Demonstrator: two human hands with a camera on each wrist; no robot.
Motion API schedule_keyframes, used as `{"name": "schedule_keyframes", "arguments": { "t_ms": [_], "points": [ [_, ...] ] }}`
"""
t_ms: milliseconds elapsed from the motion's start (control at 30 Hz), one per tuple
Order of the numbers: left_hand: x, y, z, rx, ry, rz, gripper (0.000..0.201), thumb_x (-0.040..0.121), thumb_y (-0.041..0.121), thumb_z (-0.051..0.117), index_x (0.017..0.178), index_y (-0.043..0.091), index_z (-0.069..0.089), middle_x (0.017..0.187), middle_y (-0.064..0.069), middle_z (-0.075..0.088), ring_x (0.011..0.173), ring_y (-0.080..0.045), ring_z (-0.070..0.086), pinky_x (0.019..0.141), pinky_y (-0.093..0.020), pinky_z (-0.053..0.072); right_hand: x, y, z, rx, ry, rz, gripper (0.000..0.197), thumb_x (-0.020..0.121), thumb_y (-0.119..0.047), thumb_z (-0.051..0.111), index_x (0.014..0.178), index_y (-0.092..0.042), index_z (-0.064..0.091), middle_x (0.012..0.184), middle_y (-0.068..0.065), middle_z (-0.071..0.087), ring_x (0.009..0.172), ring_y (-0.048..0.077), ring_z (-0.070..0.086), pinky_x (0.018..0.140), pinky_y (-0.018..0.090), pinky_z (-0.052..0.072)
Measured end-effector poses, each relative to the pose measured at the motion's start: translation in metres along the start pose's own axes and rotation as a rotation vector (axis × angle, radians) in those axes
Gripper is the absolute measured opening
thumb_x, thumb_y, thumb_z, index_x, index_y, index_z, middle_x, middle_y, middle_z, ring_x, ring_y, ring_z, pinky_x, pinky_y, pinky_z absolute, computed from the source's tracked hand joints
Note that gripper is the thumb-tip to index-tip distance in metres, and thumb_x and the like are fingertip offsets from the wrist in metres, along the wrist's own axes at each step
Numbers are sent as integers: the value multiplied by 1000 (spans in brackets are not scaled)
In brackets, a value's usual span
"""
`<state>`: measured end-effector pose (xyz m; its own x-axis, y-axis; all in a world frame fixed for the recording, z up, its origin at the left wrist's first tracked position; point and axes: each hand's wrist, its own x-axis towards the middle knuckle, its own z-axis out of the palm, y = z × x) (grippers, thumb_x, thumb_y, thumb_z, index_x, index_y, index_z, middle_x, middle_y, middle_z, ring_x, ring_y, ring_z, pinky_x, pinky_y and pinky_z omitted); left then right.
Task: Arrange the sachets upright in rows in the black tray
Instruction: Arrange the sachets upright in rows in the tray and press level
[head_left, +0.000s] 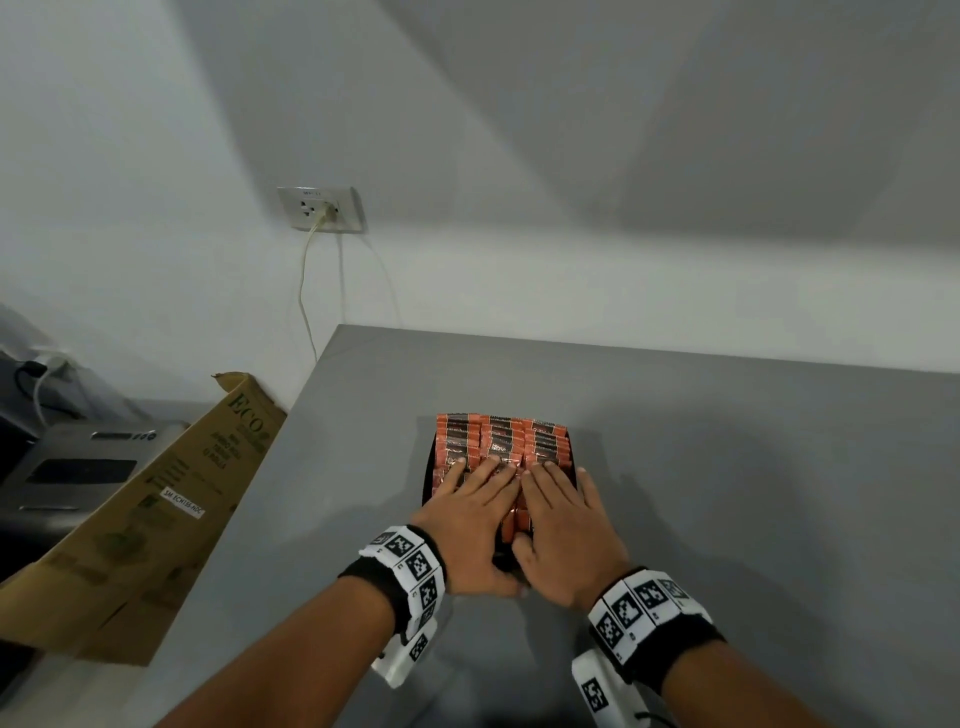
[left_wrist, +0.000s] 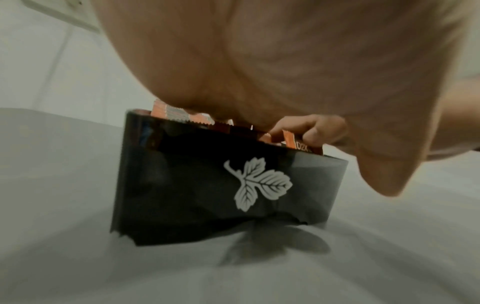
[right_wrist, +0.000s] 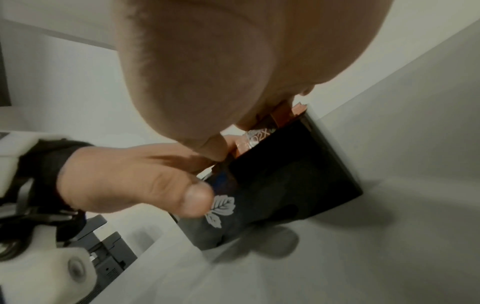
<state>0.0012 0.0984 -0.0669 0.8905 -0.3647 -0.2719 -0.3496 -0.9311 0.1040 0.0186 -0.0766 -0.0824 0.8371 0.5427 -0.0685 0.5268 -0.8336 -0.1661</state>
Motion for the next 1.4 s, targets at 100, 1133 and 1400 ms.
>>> {"name": "schedule_keyframes", "arguments": {
  "t_ms": [100,1133,1400],
  "points": [
    [2,1,3,31,45,-11,117,69,82,44,159,17,5,167,-2,5,154,-21,-8,122,-53,-7,-2,-1,5,-64,59,1,72,95,-51,29,151,-7,41,157,10,42,150,27,31,122,55,11],
    [-1,11,14,-28,-25,-128,128,64,73,59,157,20,-11,166,-7,-15,150,-31,-24,119,-63,-7,-10,-4,2,-19,-96,29,107,78,-73,37,160,-10,10,168,10,13,156,29,6,119,56,-12],
    [-1,-8,-12,-269,50,-75,103,74,56,51,160,27,3,168,2,-8,152,-14,-16,123,-51,-4,8,6,-21,71,-68,47,89,81,-57,11,161,-17,2,170,4,1,156,22,-7,125,52,-4]
  ]
}}
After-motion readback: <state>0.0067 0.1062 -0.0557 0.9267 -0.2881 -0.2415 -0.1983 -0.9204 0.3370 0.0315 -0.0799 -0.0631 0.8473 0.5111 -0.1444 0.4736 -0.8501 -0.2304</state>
